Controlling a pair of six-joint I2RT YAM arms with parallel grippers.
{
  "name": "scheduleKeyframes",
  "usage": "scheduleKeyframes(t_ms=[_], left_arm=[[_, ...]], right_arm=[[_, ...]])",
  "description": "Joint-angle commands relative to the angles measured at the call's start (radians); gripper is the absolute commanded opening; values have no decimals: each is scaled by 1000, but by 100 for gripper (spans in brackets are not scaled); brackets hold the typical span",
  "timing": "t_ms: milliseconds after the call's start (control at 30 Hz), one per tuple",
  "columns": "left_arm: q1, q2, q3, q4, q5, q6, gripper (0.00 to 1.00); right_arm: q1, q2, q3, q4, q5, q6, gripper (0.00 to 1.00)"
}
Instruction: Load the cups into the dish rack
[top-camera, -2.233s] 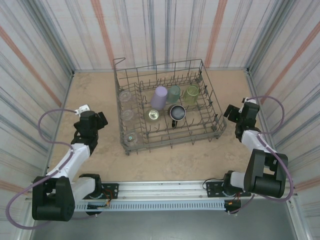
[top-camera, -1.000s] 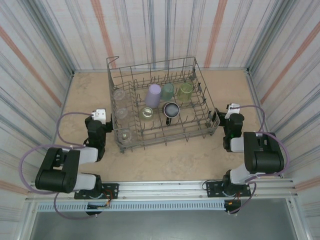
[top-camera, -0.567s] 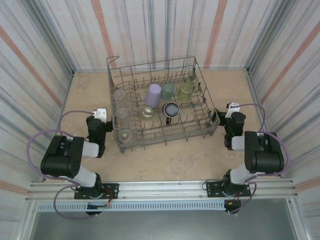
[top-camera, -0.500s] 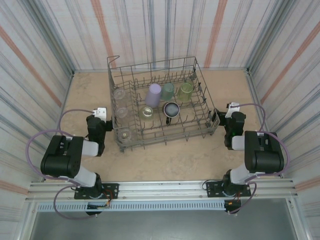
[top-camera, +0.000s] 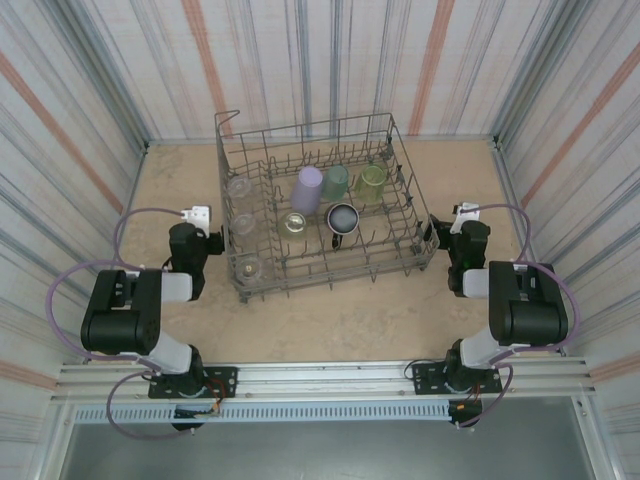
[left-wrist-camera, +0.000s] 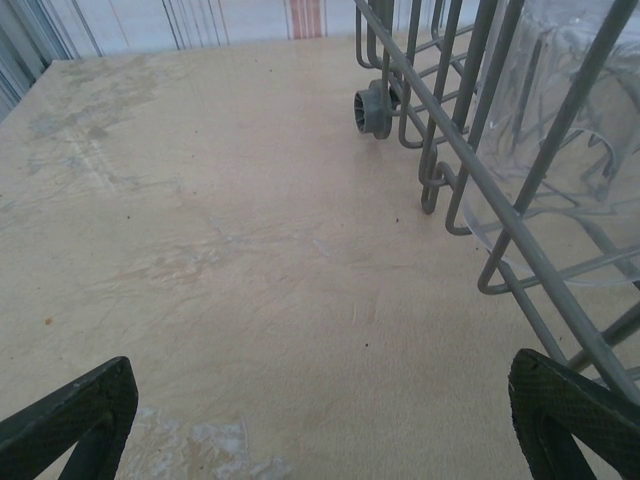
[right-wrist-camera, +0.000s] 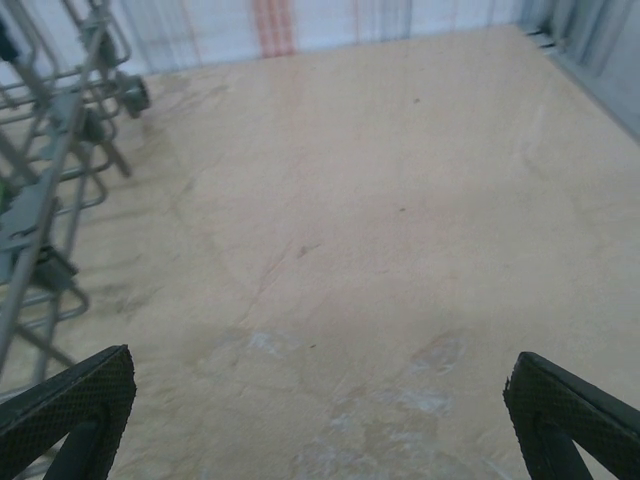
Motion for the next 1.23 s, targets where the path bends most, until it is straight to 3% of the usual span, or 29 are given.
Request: scheduleKeyframes(t_ms=[0, 133, 1200], left_arm=[[0, -3, 15, -13, 26, -8, 99], [0, -3, 15, -15, 27, -10, 99], [0, -5, 15, -16, 26, -9, 98]], right_arm=[[58, 16, -8, 4, 187, 8, 99], [32, 11, -1, -17, 137, 23, 99], [37, 13, 1, -20, 134, 16, 99]])
